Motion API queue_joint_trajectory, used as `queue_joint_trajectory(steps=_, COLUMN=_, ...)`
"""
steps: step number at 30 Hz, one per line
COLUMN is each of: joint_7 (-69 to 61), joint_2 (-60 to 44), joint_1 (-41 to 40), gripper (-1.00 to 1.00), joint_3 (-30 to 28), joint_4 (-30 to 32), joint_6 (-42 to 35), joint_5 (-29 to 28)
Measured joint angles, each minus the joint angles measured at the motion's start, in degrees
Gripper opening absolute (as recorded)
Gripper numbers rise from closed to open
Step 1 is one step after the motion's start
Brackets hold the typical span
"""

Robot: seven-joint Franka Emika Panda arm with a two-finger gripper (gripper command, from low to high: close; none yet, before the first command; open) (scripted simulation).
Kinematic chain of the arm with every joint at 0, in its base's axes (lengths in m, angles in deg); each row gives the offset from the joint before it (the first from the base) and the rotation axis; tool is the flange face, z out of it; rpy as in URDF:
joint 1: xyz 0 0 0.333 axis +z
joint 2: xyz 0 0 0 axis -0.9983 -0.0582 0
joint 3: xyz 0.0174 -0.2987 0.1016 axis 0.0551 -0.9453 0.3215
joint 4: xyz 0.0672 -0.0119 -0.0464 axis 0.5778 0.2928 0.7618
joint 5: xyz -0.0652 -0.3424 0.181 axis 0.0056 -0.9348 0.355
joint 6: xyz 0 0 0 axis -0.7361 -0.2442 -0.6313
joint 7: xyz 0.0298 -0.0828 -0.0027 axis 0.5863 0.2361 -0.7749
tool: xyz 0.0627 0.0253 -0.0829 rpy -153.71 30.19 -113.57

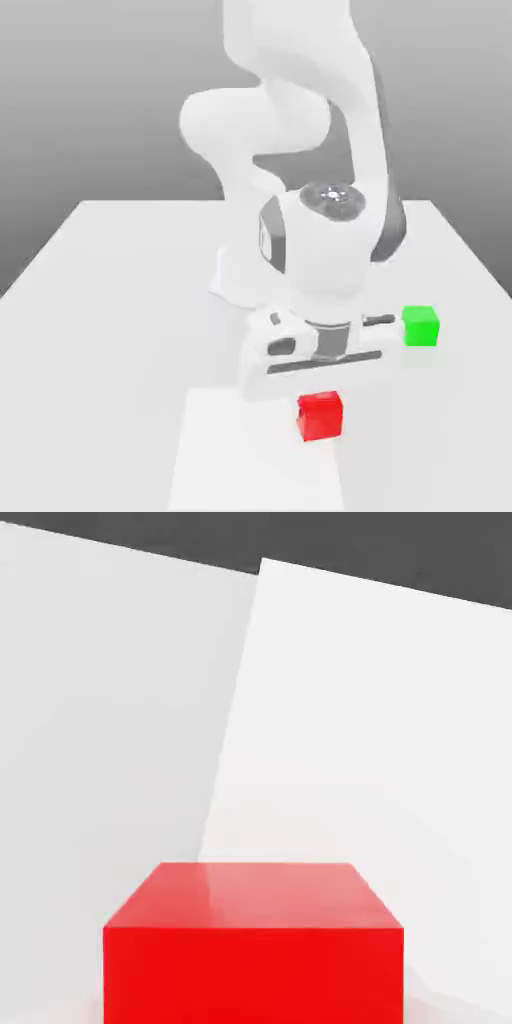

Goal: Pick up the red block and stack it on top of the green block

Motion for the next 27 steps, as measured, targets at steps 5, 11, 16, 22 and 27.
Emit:
queue_joint_trajectory(steps=5, joint_7=-9.39, joint_2=6.33, joint_1=5.50, gripper=-1.00, joint_3=3.38, joint_4=2.30, joint_6=-4.02, joint_5=3.42)
queue_joint_trajectory(steps=11, joint_7=-25.16, joint_2=11.45, joint_1=14.93, gripper=-1.00, joint_3=6.70, joint_4=5.55, joint_6=-5.82, joint_5=7.51)
queue_joint_trajectory(steps=16, joint_7=-37.74, joint_2=15.67, joint_1=22.85, gripper=-1.00, joint_3=9.70, joint_4=8.28, joint_6=-7.24, joint_5=9.99)
queue_joint_trajectory(steps=22, joint_7=-51.82, joint_2=20.61, joint_1=33.32, gripper=-1.00, joint_3=12.37, joint_4=11.60, joint_6=-8.83, joint_5=11.49)
queue_joint_trajectory(steps=27, joint_7=-58.01, joint_2=19.40, joint_1=37.83, gripper=-1.00, joint_3=14.25, joint_4=13.21, joint_6=-6.02, joint_5=10.51)
